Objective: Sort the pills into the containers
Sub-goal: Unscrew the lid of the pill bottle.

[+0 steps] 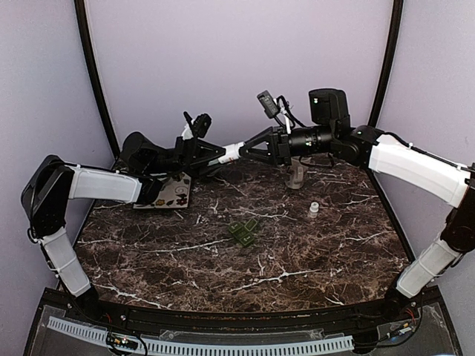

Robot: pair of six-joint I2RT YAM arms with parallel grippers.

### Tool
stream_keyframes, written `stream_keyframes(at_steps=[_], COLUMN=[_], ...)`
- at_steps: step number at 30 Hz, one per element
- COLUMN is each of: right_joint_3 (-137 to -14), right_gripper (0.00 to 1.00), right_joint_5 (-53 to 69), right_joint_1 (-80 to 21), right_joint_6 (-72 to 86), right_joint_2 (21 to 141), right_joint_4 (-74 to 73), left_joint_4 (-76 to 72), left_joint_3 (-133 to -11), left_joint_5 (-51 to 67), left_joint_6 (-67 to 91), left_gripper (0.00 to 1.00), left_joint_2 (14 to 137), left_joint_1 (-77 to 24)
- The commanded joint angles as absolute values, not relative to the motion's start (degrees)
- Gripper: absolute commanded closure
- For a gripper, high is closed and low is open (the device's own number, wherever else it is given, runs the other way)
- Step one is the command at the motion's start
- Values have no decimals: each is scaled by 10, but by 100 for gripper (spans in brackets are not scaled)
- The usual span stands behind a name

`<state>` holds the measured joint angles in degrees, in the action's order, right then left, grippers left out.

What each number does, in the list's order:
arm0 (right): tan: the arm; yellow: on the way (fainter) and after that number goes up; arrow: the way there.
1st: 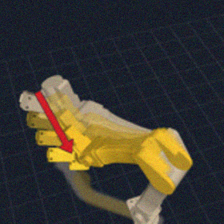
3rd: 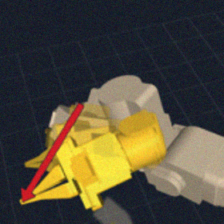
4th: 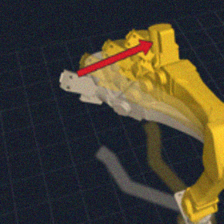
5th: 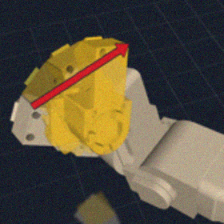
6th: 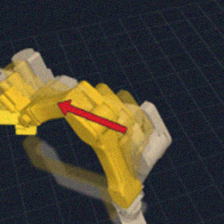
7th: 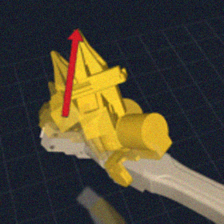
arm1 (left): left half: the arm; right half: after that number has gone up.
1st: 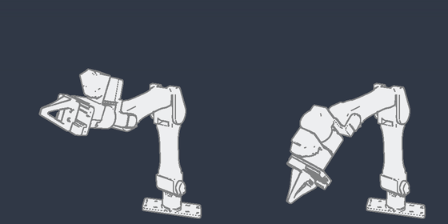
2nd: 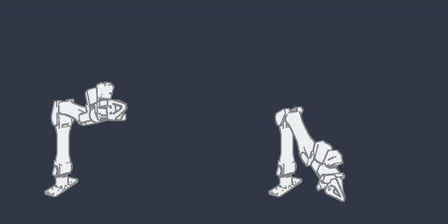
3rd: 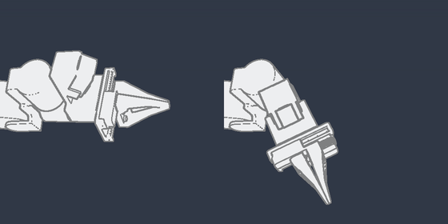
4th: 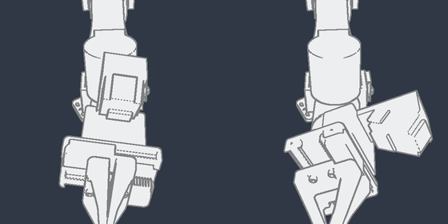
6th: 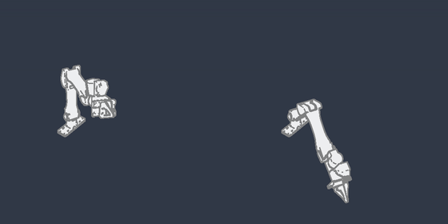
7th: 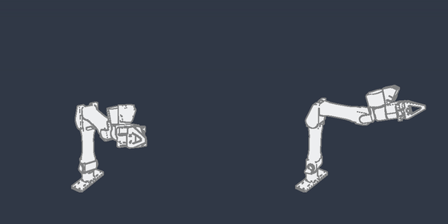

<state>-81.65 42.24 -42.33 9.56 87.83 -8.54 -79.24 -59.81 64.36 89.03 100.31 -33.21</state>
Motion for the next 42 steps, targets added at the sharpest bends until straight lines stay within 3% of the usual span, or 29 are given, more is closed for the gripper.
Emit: stream_keyframes(at_steps=[1,6,13,24,42], right_joint_3=[-827,-820,-804,-746,-784], right_gripper=[61,49,45,44,49], right_joint_5=[412,423,443,439,431], right_joint_1=[-418,-417,-414,-414,-381], right_joint_6=[103,123,161,203,539], right_joint_2=[876,869,853,806,858], right_joint_4=[-93,-71,-43,-25,21], left_joint_4=[-865,-837,-776,-721,-585], left_joint_3=[-628,-622,-615,-608,-604], left_joint_5=[655,653,650,633,633], left_joint_6=[893,866,807,742,607], left_gripper=[100,100,100,100,100], left_joint_2=[986,976,960,948,916], left_joint_1=[-332,-332,-332,-332,-332])
